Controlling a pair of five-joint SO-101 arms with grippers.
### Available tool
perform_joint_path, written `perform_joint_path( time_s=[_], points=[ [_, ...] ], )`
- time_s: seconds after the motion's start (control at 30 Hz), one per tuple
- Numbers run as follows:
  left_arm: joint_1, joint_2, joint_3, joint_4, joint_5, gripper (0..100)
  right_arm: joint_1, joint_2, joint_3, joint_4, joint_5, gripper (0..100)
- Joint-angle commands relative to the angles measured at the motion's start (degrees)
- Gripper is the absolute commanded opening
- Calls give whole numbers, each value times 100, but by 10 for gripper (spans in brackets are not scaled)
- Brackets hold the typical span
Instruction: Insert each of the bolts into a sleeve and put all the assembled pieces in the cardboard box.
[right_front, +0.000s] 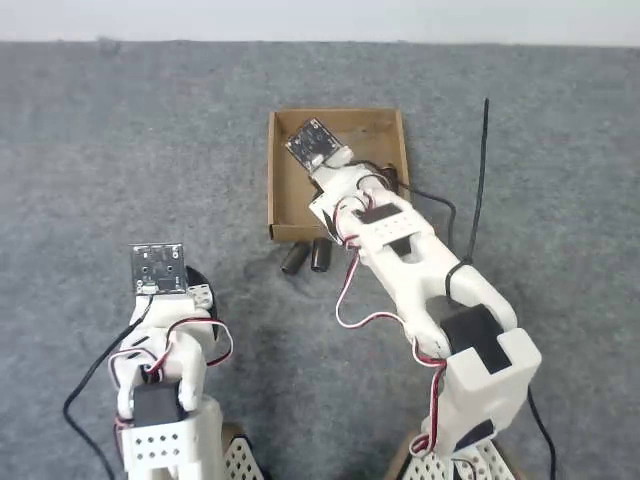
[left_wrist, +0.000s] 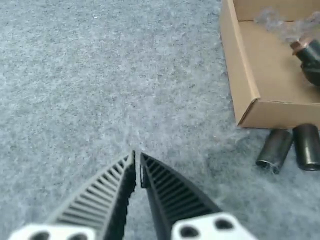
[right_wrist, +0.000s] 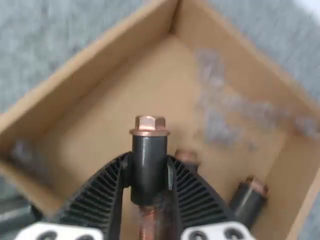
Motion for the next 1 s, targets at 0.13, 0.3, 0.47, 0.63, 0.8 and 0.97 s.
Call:
perform_joint_path(
  time_s=[0.13,0.3,0.47,0.63,0.8,0.97],
  points=[
    [-18,-105,-66,-123,-53,11,48,-180,-615,963,44,6],
    [-18,-105,-66,-123,-53,11,75,-207,-615,989,44,6],
    [-18,-105,-66,-123,-53,11,66,-251,-668,1015,-237,7],
    [-18,-105,-66,-123,-53,11,57,-242,-1275,2026,-281,67],
    [-18,-105,-66,-123,-53,11,66,-233,-1820,2888,-527,115],
    [-26,-105,-66,-123,-53,11,57,-251,-2119,3292,-607,98]
  ],
)
